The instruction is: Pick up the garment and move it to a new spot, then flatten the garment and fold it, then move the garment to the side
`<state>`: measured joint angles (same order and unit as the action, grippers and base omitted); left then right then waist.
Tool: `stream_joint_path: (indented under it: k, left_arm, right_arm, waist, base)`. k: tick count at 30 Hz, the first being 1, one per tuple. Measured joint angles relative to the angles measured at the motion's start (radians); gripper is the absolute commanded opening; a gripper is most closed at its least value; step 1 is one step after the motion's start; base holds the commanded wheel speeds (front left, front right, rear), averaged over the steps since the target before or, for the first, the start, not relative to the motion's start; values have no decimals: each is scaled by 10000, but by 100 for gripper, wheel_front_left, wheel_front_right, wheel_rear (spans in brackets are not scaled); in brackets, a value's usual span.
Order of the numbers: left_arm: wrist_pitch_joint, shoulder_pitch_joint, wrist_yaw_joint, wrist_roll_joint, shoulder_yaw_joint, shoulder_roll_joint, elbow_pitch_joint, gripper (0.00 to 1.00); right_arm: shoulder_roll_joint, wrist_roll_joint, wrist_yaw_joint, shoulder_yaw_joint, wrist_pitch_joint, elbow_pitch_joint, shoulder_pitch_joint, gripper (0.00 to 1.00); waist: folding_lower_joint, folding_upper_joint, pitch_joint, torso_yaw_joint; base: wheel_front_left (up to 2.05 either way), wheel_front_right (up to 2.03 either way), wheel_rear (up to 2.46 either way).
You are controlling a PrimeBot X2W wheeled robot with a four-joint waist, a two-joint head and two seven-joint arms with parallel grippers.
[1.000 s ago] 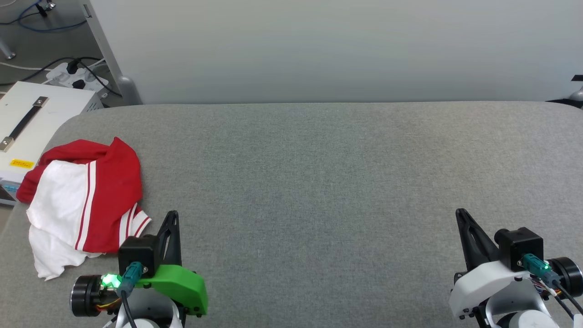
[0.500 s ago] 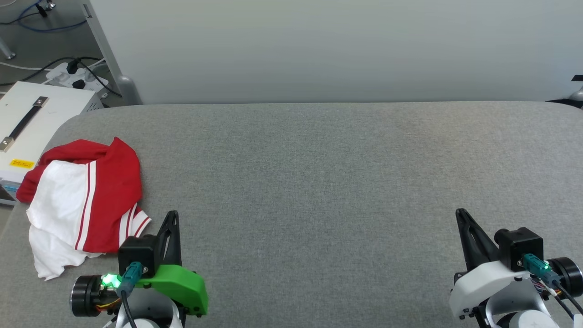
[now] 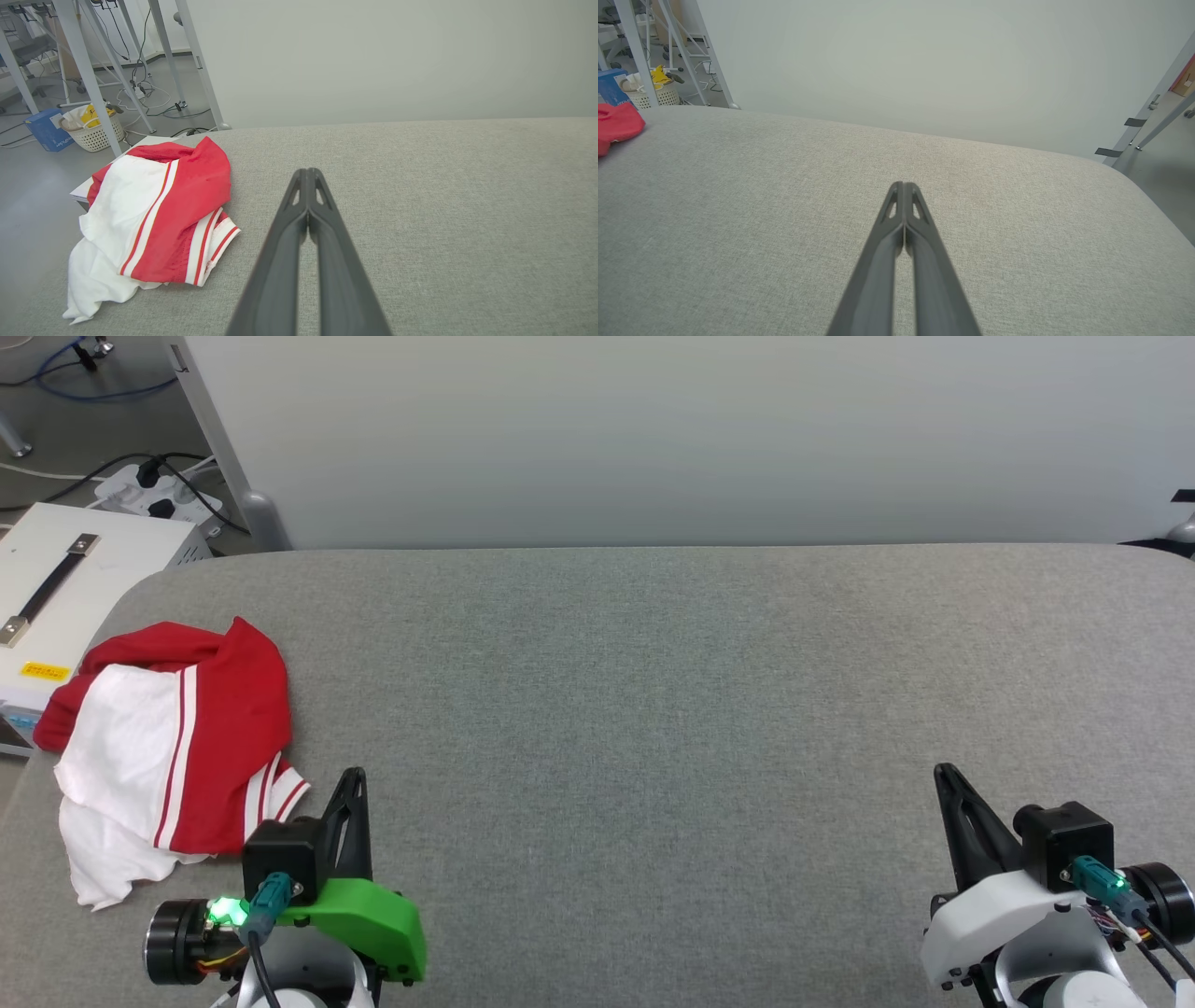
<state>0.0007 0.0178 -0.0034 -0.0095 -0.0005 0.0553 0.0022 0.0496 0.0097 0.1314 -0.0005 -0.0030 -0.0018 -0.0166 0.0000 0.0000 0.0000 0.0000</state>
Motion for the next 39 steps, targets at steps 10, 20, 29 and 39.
stream_joint_path:
  k: [10, 20, 29, 39]
  left_arm:
    - [0, 0, 0, 0, 0, 0, 0, 0]
    - [0, 0, 0, 0, 0, 0, 0, 100]
    - [-13, 11, 2, -6, 0, 4, 2, 100]
    - [-213, 11, 88, -107, -8, 4, -31, 100]
  right_arm:
    - [0, 0, 0, 2, 0, 0, 0, 0]
    - [0, 0, 0, 2, 0, 0, 0, 100]
    - [-4, 36, 0, -17, -15, -2, -6, 100]
    - [-6, 219, 0, -94, -207, -58, -12, 100]
  waist:
    - [0, 0, 0, 0]
    - [0, 0, 0, 0]
    - [0, 0, 8, -1]
    - [0, 0, 11, 0]
  base:
    - [0, 0, 0]
    - [0, 0, 0]
    - [0, 0, 0]
    - [0, 0, 0]
